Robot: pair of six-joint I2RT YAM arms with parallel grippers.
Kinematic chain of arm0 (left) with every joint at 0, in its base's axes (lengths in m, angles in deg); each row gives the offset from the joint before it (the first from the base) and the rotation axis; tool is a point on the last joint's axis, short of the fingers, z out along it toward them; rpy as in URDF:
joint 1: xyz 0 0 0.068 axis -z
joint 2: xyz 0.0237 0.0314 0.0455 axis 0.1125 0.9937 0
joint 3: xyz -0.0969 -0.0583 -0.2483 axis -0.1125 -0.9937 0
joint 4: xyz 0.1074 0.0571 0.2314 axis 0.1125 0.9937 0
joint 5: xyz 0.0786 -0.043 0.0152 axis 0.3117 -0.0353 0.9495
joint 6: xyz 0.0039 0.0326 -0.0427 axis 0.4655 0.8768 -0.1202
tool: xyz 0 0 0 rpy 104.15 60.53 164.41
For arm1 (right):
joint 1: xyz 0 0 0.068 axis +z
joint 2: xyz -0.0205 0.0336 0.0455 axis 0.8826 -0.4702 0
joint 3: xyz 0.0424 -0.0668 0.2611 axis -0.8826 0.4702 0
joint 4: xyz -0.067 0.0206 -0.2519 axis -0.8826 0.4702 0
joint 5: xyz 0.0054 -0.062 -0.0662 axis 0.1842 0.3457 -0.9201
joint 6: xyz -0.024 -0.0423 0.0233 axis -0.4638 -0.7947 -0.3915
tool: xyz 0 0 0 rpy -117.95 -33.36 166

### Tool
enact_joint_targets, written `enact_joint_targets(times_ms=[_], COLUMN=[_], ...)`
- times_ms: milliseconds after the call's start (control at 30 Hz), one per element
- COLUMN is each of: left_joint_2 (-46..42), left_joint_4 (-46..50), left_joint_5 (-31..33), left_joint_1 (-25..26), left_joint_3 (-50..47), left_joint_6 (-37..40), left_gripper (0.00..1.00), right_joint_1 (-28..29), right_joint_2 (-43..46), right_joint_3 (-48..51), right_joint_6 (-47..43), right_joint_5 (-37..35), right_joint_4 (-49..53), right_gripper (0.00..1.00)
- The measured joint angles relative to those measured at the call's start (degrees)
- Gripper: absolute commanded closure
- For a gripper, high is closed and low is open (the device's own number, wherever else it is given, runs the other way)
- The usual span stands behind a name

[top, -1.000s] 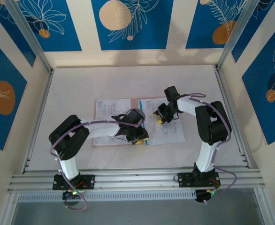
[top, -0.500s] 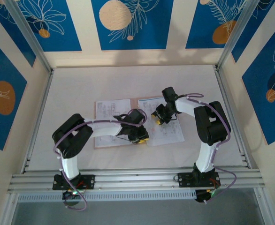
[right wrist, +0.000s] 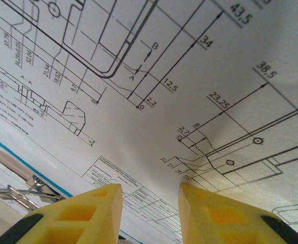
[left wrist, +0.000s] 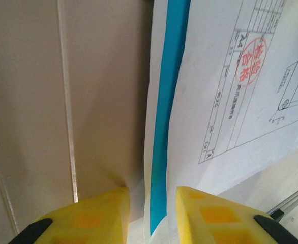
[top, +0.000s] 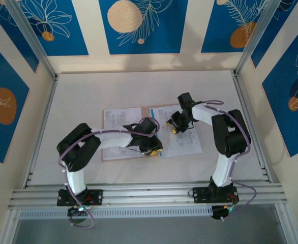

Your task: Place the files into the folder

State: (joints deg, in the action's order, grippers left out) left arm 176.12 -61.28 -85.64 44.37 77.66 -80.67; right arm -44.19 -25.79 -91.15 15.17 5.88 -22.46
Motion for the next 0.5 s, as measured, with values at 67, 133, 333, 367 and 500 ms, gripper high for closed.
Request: enact_joint_targets(times_ms=[67,133,333,367,500], left_joint_2=[0.0,0.0,0.0,0.02,0.37], left_joint_4=[0.0,0.0,0.02,0.0,0.02], left_joint_5=[0.0,0.0,0.02,0.02,0.0], left_joint_1=[0.0,0.0,0.0,0.0,0.0], left_joint_3=[0.0,0.07,0.46,0.5,1.16], left_joint_6=[-0.02,0.0,0.0,0.0,0.02], left_gripper=[0.7,0.7,0.72,0.73,0.75], right_joint_1=[0.02,0.02,0.39,0.46,0.5], right_joint_2=[-1.07,-2.19,-2.99,-2.99,-2.99], right_joint_3=[-1.31,-2.45,-3.85,-3.85,-3.56], right_joint_6=[0.31,0.66,0.85,0.83,0.81], right_joint_5=[0.02,0.07,0.02,0.02,0.04], right_joint_4=[0.02,0.0,0.02,0.02,-0.09], right_gripper=[0.64,0.64,0.64,0.64,0.64])
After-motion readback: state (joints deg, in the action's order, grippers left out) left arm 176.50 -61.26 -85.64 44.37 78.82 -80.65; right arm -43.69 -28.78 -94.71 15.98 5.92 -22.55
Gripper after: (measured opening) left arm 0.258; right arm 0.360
